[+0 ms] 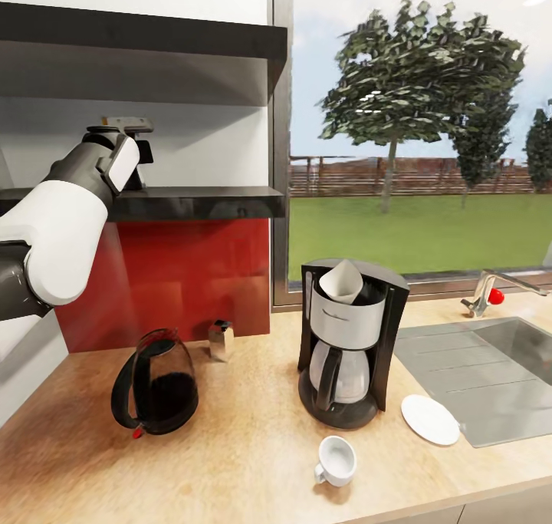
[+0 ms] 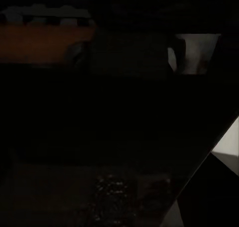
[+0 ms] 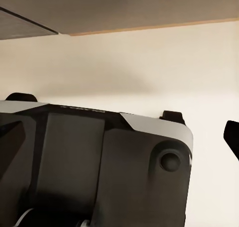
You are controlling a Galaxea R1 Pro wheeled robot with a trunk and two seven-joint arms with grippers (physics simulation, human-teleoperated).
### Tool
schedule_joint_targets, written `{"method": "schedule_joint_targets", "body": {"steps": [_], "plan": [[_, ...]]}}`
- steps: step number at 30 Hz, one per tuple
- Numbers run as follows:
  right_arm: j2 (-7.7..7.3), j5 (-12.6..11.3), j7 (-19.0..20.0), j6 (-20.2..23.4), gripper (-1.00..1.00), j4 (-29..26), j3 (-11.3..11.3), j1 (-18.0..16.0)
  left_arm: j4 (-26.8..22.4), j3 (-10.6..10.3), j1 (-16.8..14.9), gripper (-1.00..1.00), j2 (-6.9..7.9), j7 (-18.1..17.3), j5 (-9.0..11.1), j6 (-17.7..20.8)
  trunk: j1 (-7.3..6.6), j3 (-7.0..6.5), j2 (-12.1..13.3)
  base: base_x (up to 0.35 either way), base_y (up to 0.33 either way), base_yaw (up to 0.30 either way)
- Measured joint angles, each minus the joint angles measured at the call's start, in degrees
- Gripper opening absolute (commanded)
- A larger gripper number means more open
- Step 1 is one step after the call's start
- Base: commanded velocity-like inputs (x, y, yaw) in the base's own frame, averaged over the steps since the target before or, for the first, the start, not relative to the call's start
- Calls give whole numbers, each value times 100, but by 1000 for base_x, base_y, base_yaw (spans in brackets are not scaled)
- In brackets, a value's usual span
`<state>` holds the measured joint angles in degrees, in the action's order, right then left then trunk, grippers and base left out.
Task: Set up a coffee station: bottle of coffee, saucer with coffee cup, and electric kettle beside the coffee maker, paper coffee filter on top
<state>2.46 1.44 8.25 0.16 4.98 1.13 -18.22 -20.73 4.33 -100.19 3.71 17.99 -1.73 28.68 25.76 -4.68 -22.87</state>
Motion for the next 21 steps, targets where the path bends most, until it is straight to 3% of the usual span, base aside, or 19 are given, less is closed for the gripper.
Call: {"method": "schedule_joint_targets", "body": {"steps": [12, 21], "plan": [[0, 0, 0, 0, 100, 0, 0, 2, -1, -5, 0, -100, 0, -1, 1, 0, 1, -92, 0, -11, 0, 0], [0, 5, 6, 5, 100, -6, 0, 0, 0, -10, 0, -100, -5, -1, 7, 1, 3, -145, 1, -263, -12, 0]]}}
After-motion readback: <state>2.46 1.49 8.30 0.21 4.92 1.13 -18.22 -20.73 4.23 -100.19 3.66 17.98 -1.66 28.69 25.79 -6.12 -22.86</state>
